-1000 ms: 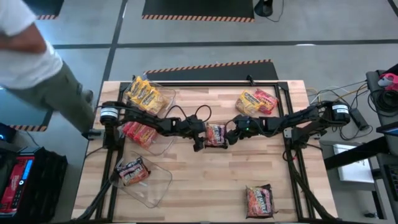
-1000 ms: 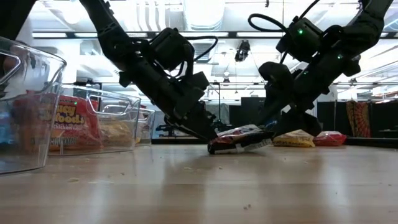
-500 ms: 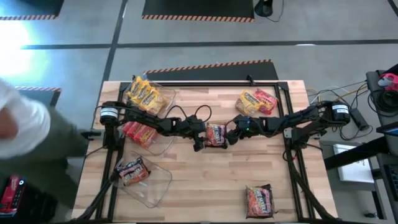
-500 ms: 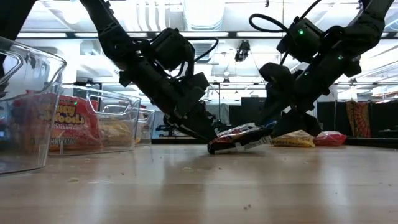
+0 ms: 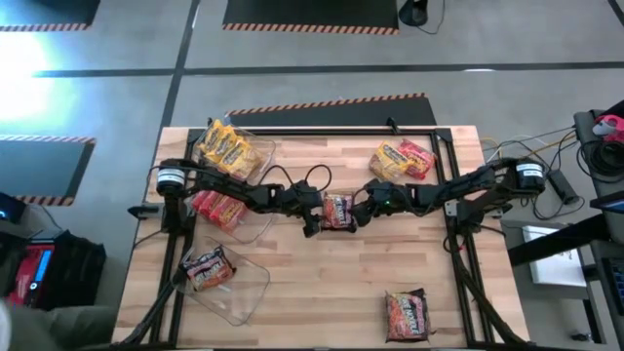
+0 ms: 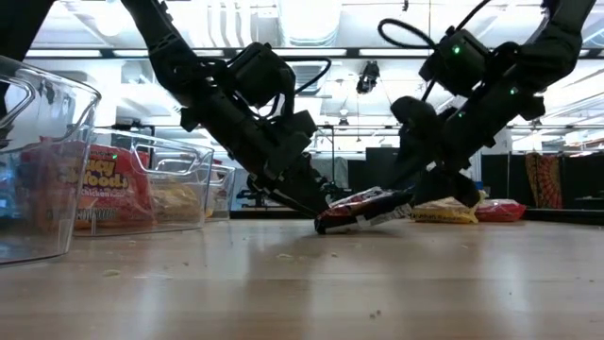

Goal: Sort Maruchan noodles
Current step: Put the black noodles pack into the bottom transparent bin

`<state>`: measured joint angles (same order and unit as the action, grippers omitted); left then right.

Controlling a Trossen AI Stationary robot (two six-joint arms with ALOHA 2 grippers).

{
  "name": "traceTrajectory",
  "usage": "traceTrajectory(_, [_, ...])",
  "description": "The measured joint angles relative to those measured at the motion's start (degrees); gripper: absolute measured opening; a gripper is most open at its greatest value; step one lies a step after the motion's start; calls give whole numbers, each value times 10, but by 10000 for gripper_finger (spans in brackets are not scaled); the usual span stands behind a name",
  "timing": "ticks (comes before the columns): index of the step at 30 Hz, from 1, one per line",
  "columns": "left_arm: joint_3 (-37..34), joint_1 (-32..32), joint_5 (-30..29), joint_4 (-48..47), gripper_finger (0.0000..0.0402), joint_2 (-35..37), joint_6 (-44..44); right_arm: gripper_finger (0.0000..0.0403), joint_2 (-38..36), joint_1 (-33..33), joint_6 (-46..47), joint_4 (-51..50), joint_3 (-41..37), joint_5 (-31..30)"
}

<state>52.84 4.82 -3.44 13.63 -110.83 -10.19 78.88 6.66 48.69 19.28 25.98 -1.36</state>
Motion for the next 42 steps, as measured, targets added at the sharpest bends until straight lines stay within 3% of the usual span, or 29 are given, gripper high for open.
traceTrajectory(13, [0,0,4,-11,201,-21,-26,203,119,3,17,147,-1,38])
traceTrajectory(24, [-1,0,0,-16,201,-16,-19,199,63,1,-11,170,-4,61])
traceTrajectory(31, [-1,0,0,-15,201,-16,-23,164,65,2,-17,158,-5,56])
traceTrajectory(42, [-1,0,-1,1,201,-6,-23,154,72,2,-20,156,-3,50])
